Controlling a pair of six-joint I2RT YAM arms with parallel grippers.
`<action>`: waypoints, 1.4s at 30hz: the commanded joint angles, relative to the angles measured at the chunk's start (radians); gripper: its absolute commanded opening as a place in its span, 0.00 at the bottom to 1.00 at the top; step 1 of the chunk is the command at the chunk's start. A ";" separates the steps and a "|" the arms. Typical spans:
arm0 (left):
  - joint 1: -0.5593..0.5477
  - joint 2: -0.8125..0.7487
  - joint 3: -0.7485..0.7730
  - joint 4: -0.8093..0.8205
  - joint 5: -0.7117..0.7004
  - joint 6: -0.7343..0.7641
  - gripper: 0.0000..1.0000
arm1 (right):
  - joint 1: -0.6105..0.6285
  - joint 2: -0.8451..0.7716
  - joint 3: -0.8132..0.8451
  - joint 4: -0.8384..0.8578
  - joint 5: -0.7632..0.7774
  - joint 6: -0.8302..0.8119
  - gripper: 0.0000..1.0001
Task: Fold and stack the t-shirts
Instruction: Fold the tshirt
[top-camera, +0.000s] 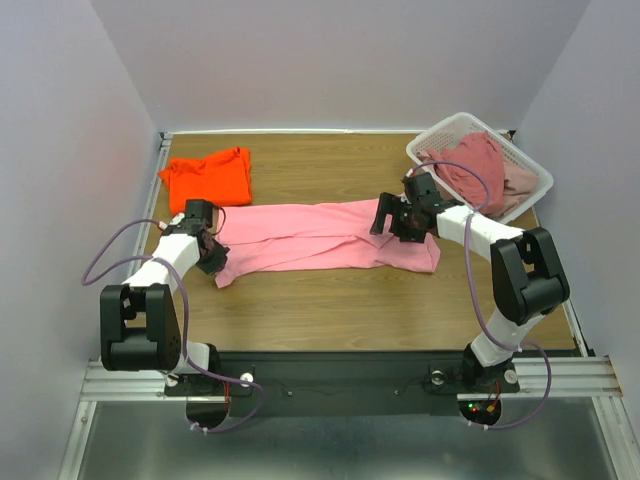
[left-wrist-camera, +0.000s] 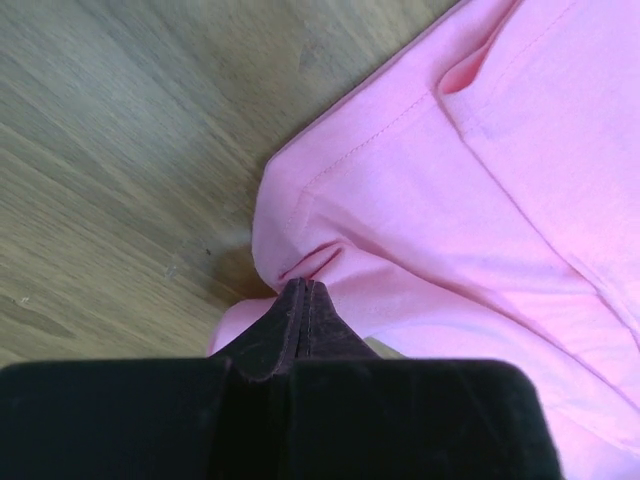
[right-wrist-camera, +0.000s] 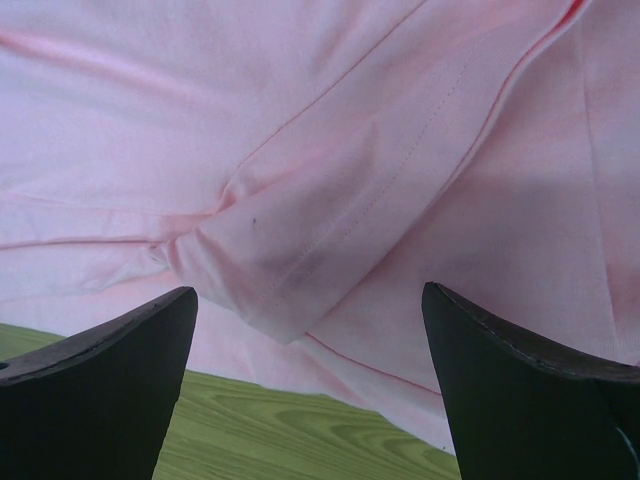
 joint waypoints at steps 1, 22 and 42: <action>0.002 -0.005 0.060 0.022 -0.027 0.018 0.00 | 0.003 0.024 0.058 0.037 0.010 -0.001 1.00; 0.123 0.163 0.127 0.044 0.044 0.084 0.56 | 0.003 0.299 0.412 0.045 -0.025 0.039 1.00; 0.124 -0.212 -0.209 0.073 0.165 0.009 0.96 | 0.009 0.000 0.188 0.074 -0.028 -0.045 1.00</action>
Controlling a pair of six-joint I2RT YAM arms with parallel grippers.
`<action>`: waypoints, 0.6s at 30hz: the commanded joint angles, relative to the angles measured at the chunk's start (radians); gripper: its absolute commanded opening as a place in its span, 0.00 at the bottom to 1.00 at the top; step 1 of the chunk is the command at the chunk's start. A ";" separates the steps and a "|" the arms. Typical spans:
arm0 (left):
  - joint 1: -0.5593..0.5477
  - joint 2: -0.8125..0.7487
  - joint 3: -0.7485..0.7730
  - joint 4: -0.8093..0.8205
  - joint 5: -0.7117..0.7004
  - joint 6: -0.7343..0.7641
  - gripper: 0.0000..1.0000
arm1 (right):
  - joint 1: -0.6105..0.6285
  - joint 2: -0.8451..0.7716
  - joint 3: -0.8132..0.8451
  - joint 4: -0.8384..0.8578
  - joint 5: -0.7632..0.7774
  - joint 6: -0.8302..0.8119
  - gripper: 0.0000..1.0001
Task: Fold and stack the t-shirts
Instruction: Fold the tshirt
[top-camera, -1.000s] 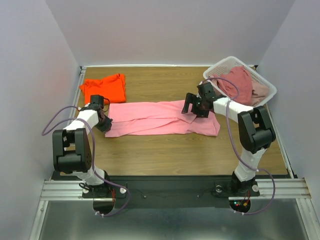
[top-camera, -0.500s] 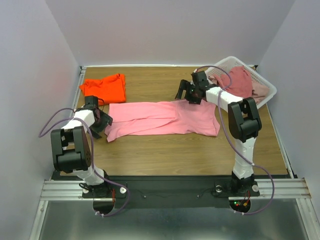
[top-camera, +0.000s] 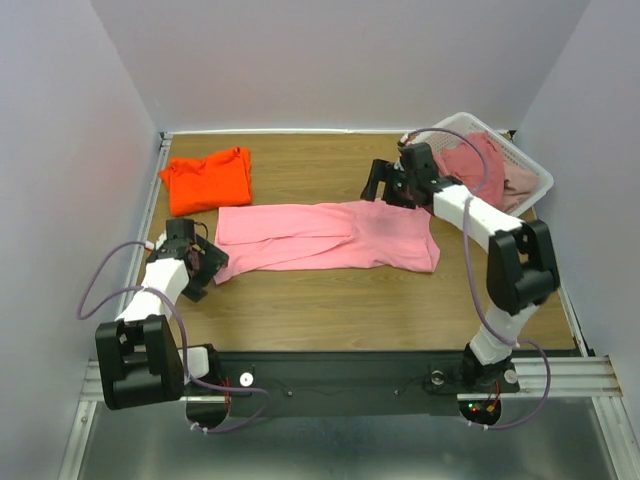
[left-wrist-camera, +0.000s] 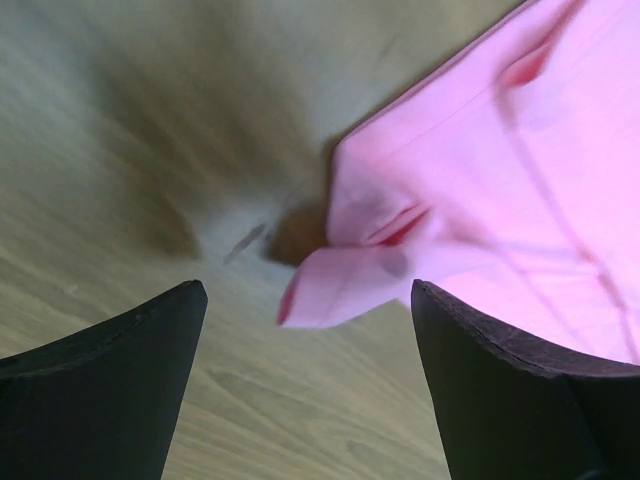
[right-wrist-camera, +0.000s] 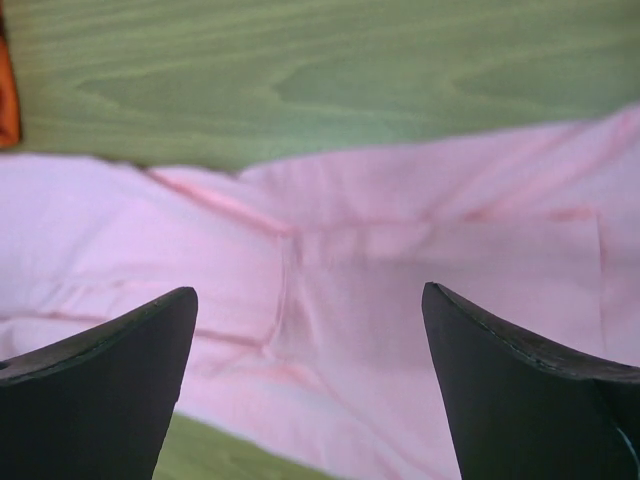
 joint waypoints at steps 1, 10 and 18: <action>-0.008 -0.063 -0.122 0.042 0.074 -0.044 0.96 | 0.012 -0.174 -0.167 0.066 -0.026 0.004 1.00; -0.008 -0.018 -0.126 0.115 0.053 -0.070 0.64 | 0.017 -0.450 -0.503 0.101 -0.041 0.052 1.00; -0.008 -0.012 -0.146 0.131 0.096 -0.063 0.00 | 0.017 -0.525 -0.567 0.100 -0.029 0.080 1.00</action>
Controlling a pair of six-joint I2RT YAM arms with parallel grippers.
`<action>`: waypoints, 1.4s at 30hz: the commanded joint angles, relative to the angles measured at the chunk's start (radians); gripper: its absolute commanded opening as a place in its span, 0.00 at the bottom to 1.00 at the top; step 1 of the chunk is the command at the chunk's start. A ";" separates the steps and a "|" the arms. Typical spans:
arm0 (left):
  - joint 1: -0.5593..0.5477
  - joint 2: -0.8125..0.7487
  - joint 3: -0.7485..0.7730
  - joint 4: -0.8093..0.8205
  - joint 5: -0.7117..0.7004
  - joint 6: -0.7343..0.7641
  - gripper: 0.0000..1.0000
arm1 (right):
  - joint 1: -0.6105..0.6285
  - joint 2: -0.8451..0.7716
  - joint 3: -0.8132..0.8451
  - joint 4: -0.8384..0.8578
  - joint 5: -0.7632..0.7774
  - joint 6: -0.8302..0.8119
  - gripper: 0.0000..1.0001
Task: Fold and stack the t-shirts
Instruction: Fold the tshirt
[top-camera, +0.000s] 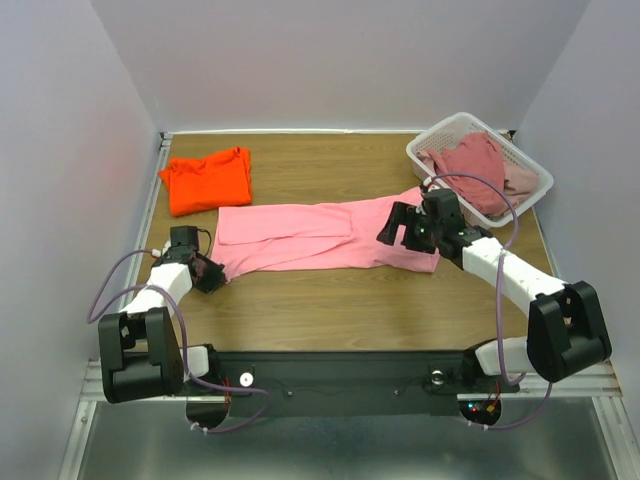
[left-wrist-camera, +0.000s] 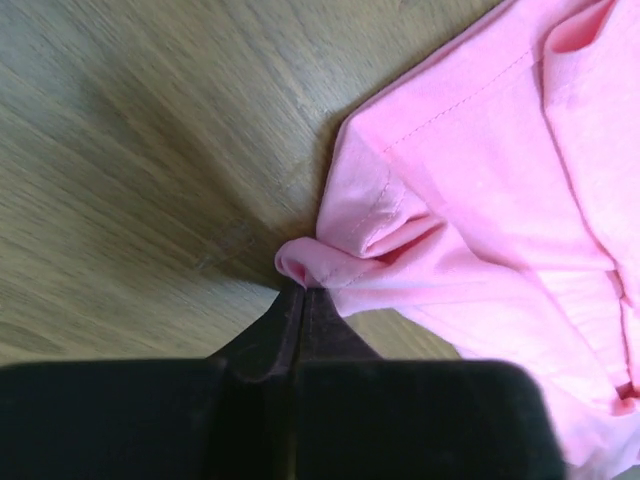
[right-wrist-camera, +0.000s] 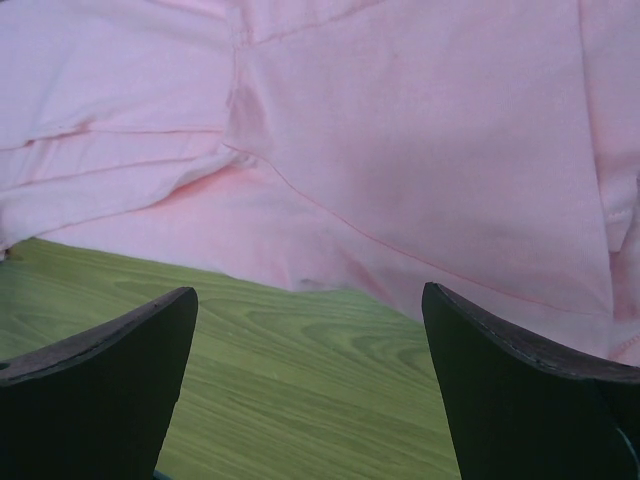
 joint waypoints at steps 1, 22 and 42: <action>-0.005 -0.046 -0.017 -0.010 0.009 -0.002 0.00 | 0.009 -0.031 -0.012 0.051 0.007 0.021 1.00; -0.005 0.117 0.271 -0.065 0.029 0.012 0.00 | 0.009 -0.025 -0.030 0.033 0.086 0.011 1.00; 0.061 0.376 0.455 -0.107 -0.019 0.034 0.00 | 0.009 0.087 0.001 0.004 0.196 0.001 1.00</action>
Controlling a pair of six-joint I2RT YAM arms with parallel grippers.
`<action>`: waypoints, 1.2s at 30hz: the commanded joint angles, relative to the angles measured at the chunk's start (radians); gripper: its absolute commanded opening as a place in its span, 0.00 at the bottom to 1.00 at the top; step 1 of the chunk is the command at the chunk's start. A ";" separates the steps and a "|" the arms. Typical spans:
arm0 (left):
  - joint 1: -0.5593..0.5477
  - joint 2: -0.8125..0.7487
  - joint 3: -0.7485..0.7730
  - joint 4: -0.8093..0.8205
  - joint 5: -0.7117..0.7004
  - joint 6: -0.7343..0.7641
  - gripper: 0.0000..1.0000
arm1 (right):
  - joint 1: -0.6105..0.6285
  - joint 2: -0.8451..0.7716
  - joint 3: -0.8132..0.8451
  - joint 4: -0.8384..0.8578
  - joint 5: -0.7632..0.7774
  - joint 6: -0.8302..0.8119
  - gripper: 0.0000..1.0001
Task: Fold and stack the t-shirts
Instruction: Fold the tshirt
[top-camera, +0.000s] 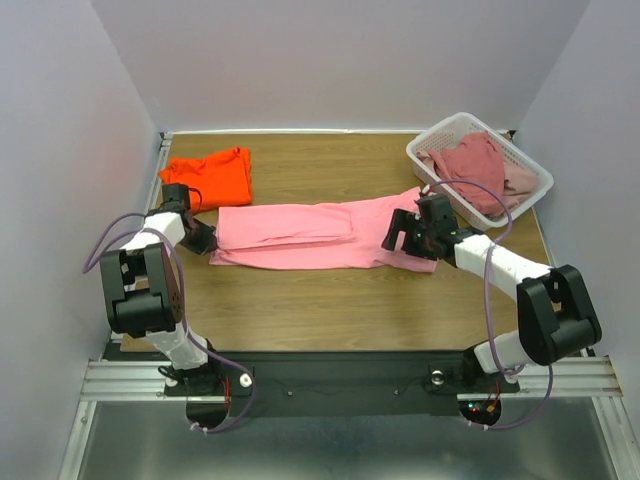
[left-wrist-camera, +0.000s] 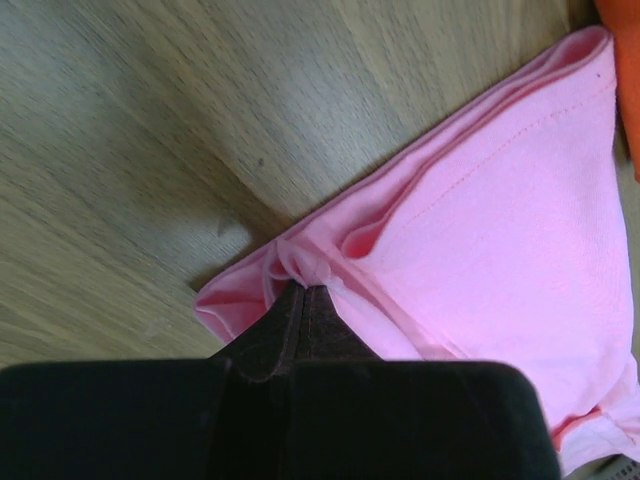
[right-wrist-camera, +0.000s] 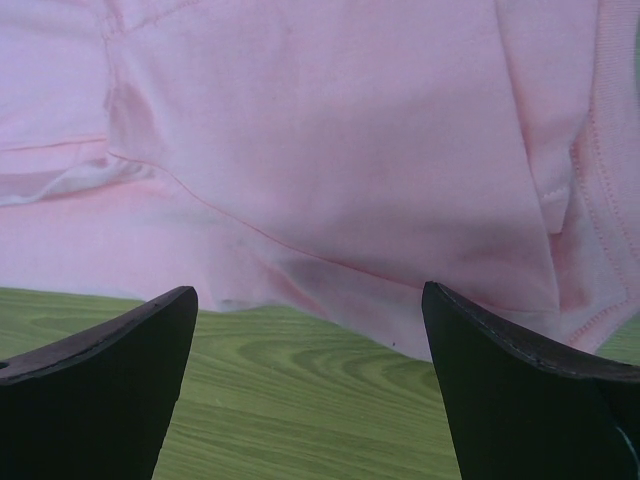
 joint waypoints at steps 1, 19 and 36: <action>0.021 0.013 0.046 -0.028 -0.031 0.027 0.00 | 0.009 0.009 0.021 0.003 0.053 -0.010 1.00; 0.000 -0.203 0.074 -0.100 -0.073 0.064 0.98 | 0.009 -0.045 0.036 -0.014 -0.018 -0.036 1.00; -0.213 -0.002 -0.179 0.135 0.018 0.102 0.98 | 0.009 0.327 0.232 -0.028 0.036 -0.010 1.00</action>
